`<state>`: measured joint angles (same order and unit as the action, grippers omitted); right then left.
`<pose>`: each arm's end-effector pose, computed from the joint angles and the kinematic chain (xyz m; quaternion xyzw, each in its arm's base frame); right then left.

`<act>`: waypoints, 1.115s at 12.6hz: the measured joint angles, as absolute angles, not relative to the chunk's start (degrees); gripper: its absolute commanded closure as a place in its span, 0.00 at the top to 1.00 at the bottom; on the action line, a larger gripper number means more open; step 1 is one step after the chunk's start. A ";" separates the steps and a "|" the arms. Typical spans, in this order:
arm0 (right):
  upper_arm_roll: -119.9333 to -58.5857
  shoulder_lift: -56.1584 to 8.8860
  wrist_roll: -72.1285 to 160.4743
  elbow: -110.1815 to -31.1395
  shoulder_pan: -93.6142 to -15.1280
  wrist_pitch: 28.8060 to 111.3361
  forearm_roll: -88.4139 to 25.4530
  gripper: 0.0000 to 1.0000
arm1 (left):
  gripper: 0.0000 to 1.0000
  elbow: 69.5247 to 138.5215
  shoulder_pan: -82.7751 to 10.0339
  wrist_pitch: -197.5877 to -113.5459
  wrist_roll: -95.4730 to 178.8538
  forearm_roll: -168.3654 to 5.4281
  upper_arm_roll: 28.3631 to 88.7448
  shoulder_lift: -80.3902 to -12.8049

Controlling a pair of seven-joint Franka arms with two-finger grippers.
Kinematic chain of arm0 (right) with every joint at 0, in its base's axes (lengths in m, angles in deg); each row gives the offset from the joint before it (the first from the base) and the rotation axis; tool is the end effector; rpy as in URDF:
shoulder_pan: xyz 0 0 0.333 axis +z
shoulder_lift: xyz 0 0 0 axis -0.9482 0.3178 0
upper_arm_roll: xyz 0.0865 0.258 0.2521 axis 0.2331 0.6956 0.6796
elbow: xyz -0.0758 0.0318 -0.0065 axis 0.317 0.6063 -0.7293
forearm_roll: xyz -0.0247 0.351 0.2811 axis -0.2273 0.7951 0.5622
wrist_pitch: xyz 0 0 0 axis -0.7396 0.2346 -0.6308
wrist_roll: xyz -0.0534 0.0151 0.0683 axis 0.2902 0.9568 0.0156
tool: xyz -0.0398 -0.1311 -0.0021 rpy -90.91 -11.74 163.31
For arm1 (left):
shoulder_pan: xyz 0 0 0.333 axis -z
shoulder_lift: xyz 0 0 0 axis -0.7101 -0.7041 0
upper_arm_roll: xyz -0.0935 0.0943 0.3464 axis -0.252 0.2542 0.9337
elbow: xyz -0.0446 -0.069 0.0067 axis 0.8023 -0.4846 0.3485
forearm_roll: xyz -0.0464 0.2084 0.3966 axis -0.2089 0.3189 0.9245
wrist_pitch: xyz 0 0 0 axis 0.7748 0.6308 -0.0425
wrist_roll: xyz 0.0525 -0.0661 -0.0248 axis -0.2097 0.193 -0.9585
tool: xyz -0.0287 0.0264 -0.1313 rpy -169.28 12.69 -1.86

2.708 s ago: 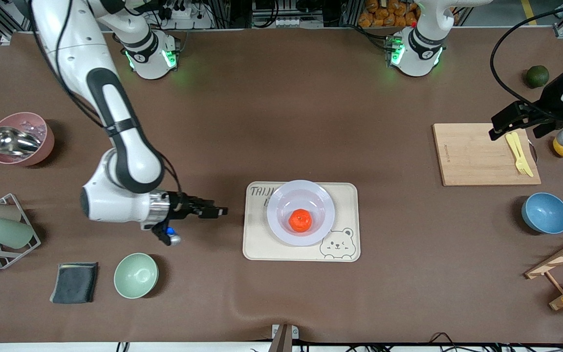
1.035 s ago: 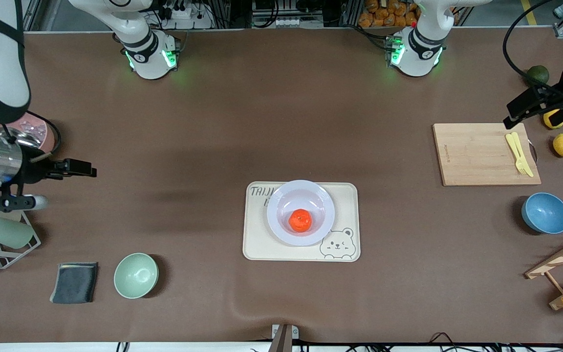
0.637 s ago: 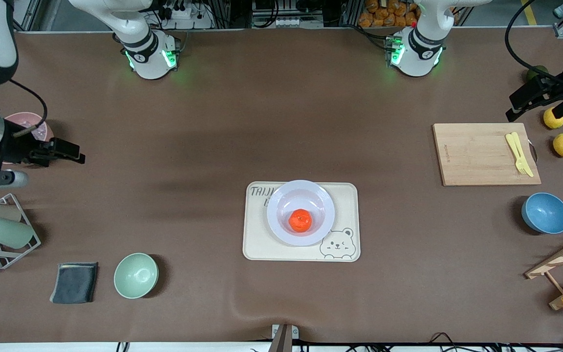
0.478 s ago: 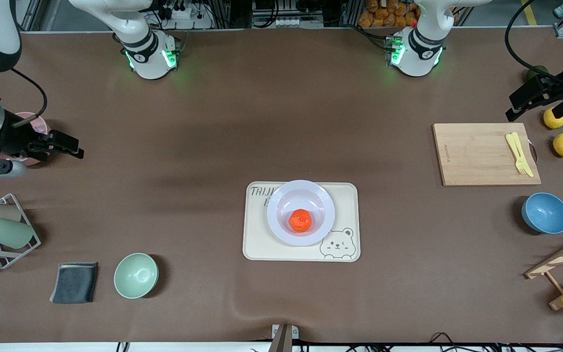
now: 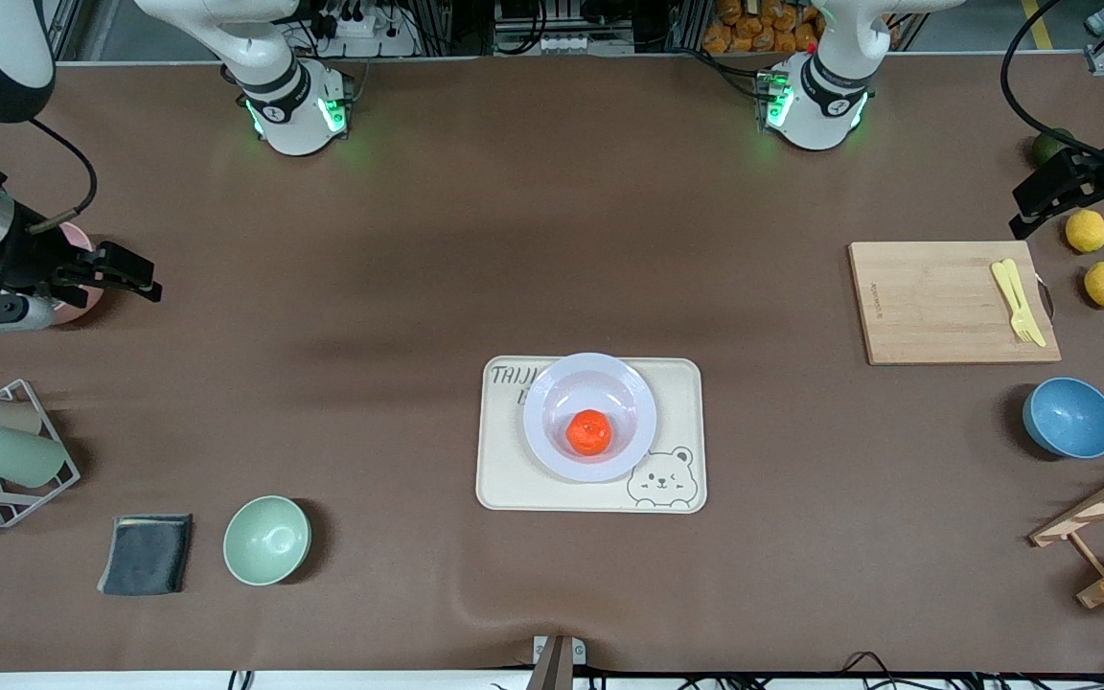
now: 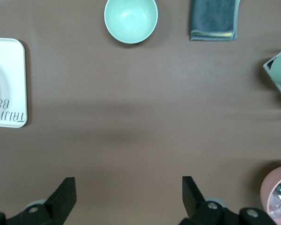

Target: Place orange and plate with both arms

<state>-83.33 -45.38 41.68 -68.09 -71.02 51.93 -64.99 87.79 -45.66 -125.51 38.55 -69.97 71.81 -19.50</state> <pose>0.6300 0.0177 0.5833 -0.9992 -0.0263 0.0064 0.0299 0.5976 -0.0424 0.7218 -0.9977 -0.0460 -0.0462 0.0173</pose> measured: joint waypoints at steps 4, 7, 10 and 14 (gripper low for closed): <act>-83.33 -45.41 41.68 -66.84 -70.53 52.04 -65.97 1.00 | 1.00 87.71 -45.92 -124.42 39.92 -70.39 71.93 -18.92; -83.58 -45.40 41.68 -66.69 -70.54 52.07 -66.82 1.00 | 1.00 87.70 -47.77 -123.24 40.81 -72.86 72.29 -18.11; -83.76 -45.40 41.68 -66.56 -70.57 52.09 -66.85 1.00 | 1.00 87.75 -48.04 -123.19 41.17 -72.88 72.19 -18.11; -83.79 -45.41 41.68 -65.49 -70.58 52.14 -66.85 1.00 | 1.00 87.74 -48.03 -123.19 41.17 -72.88 72.05 -18.11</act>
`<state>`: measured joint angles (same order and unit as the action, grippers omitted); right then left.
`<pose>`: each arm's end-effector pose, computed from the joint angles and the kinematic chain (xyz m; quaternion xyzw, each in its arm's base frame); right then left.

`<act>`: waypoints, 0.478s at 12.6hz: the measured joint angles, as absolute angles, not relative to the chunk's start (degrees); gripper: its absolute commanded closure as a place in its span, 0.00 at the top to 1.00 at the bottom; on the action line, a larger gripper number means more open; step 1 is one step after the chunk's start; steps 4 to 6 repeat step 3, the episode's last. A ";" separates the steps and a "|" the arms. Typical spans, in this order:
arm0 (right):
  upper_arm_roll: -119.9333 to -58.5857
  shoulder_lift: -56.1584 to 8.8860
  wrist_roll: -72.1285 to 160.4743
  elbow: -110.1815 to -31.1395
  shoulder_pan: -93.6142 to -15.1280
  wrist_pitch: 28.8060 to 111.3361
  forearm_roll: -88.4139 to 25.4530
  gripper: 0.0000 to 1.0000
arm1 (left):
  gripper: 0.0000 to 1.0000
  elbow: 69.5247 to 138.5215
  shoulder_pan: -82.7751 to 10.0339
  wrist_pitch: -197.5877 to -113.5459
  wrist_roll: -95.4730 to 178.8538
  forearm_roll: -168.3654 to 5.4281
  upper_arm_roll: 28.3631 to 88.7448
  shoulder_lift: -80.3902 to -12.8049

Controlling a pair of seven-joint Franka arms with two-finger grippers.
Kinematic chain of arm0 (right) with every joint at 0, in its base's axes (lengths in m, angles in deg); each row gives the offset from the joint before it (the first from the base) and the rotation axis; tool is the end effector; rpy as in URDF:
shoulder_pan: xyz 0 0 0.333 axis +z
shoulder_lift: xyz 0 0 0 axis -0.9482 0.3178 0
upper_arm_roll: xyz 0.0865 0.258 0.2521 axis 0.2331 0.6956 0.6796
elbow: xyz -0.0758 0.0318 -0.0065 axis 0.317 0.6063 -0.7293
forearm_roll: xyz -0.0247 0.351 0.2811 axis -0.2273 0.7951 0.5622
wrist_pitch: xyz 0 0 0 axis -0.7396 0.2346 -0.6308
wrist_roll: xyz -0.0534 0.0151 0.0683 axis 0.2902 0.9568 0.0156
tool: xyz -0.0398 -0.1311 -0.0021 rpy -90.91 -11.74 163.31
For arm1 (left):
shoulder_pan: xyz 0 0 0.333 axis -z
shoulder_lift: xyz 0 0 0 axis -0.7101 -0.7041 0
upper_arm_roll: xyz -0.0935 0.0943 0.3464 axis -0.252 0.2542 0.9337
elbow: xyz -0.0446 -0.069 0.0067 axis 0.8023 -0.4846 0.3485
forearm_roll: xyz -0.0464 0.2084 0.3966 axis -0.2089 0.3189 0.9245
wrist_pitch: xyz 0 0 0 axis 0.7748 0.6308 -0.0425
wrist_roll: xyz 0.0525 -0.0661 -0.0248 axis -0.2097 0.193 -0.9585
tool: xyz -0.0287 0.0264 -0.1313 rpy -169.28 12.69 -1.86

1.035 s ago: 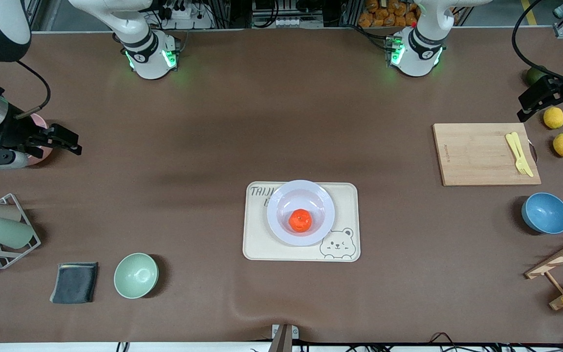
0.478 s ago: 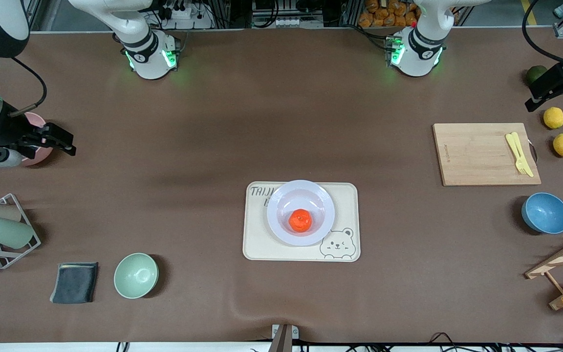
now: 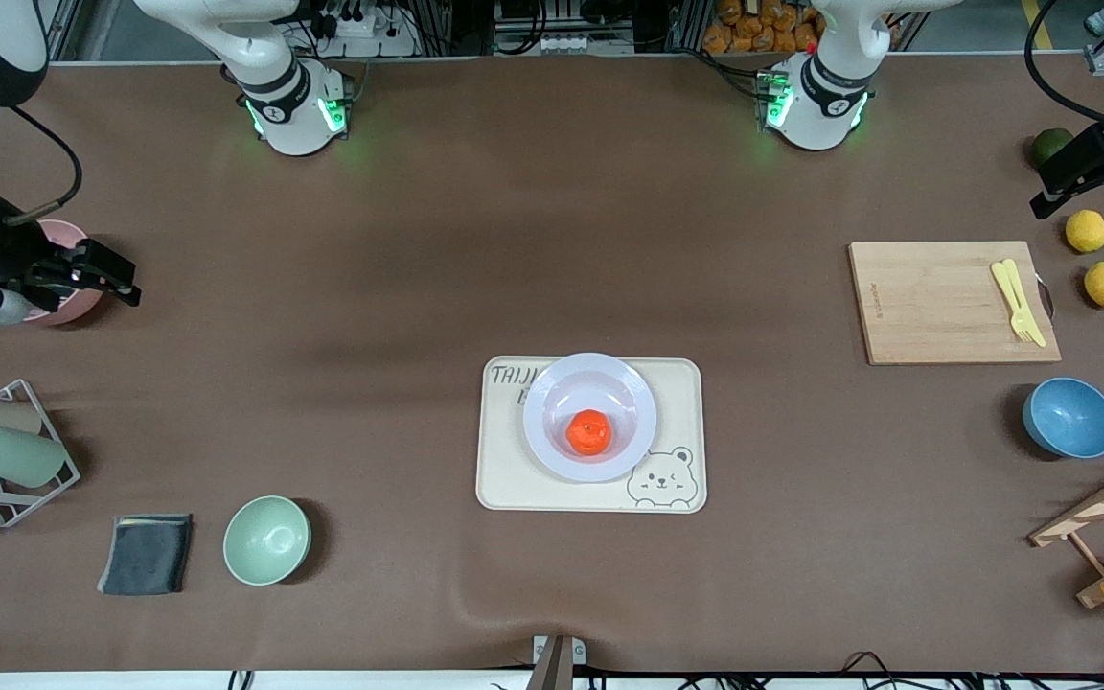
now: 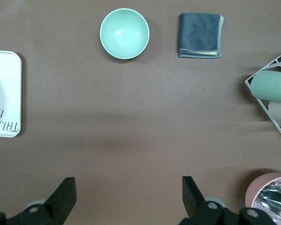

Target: Place orange and plate with both arms

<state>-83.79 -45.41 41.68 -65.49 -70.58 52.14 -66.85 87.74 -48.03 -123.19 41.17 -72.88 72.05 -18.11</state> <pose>0.6352 0.0135 0.6083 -0.9993 -0.0285 -0.0182 0.0133 0.5839 -0.0225 0.7325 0.9984 0.0433 0.0358 0.0043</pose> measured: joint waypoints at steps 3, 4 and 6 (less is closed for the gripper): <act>-83.80 -45.41 41.68 -65.46 -70.58 52.15 -66.85 1.00 | 1.00 87.27 -48.24 -123.19 41.17 -72.88 72.40 -18.11; -83.80 -45.41 41.68 -65.46 -70.58 52.15 -66.85 1.00 | 1.00 87.27 -48.24 -123.19 41.17 -72.88 72.40 -18.11; -83.80 -45.41 41.68 -65.46 -70.58 52.15 -66.85 1.00 | 1.00 87.27 -48.24 -123.19 41.17 -72.88 72.40 -18.11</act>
